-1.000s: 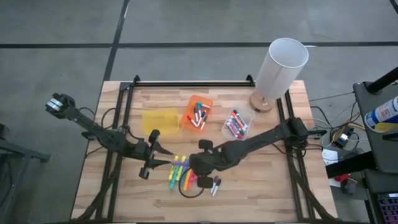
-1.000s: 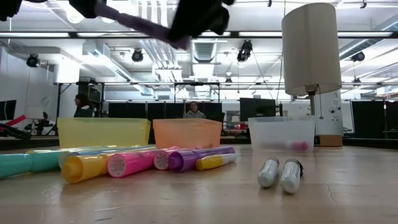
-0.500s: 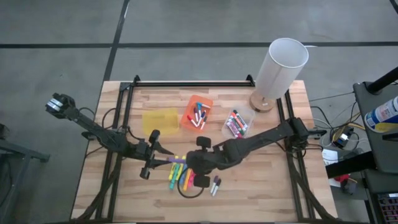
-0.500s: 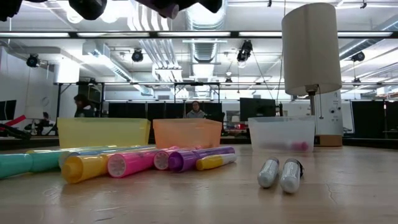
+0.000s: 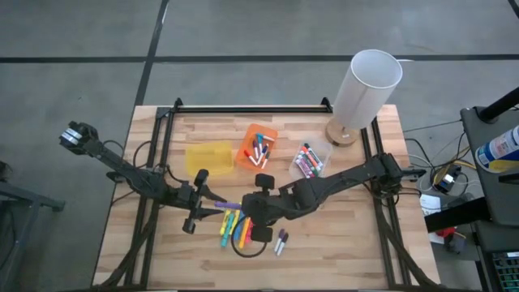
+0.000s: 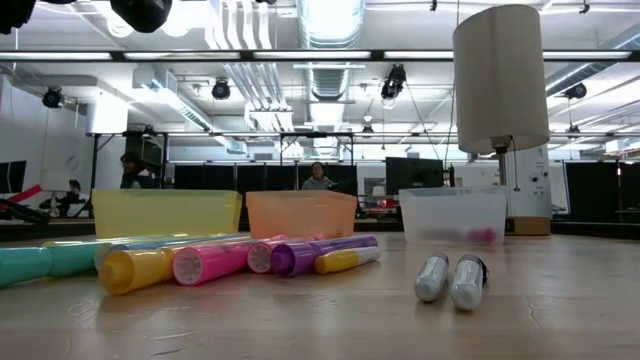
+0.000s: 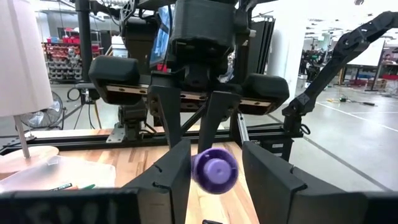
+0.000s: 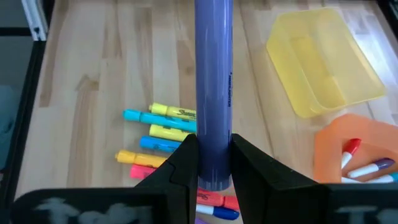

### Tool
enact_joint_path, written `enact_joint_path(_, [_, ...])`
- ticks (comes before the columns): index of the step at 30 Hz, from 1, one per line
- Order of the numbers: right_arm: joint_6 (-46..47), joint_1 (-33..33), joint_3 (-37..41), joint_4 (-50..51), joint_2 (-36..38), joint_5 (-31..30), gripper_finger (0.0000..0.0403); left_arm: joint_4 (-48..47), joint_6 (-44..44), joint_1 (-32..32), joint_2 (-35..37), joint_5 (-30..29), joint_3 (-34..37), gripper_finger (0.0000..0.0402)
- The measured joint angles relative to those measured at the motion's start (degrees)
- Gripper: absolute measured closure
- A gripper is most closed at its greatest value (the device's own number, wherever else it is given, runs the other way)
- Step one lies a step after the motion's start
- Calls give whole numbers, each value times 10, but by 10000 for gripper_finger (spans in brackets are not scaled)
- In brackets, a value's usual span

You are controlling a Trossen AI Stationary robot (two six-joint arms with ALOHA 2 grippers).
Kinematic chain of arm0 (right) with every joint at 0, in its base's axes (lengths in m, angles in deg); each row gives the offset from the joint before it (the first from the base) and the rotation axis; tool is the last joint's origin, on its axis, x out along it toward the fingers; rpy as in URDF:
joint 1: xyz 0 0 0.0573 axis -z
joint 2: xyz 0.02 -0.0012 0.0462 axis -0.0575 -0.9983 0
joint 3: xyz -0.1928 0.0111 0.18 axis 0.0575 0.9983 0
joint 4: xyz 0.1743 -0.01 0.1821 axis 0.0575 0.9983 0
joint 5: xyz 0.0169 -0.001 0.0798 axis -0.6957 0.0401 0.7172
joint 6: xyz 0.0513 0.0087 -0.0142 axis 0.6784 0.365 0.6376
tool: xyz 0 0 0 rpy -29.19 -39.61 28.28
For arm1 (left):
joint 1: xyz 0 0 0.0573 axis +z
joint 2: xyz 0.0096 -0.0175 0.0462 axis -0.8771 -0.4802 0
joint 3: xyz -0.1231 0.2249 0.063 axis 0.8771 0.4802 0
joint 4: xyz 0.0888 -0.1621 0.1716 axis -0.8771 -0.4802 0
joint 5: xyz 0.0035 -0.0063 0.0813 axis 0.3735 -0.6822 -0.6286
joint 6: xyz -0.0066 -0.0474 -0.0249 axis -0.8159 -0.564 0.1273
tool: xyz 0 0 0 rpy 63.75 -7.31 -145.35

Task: Pick & Place Markers
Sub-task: Put the right violet highlighter pen into the yellow bin

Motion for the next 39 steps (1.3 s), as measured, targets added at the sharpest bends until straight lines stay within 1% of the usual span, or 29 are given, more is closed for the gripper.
enact_joint_path(8, [-5,0,4,-1,0,-9,335,1,-1,0,0,0,0,266])
enact_joint_path(11, [-6,0,2,-3,0,-10,335,1,-1,0,0,-2,0,283])
enact_joint_path(18, [-10,0,3,-11,0,-10,335,2,-1,0,0,-3,0,339])
enact_joint_path(20, [-10,0,3,-12,0,-10,335,2,-1,0,0,-3,0,345])
enact_joint_path(24, [-10,0,3,-13,0,-10,328,2,-1,0,0,-3,0,345])
enact_joint_path(27, [-1,0,5,-23,-1,-9,306,3,-2,0,1,-2,0,344])
enact_joint_path(32, [19,0,6,-11,-1,-13,246,-3,-3,0,0,-4,0,344])
enact_joint_path(35, [34,-1,6,30,-1,-13,211,-3,-3,0,1,-27,0,344])
enact_joint_path(39, [54,-4,9,61,-1,-13,180,-4,-3,0,1,-54,0,344])
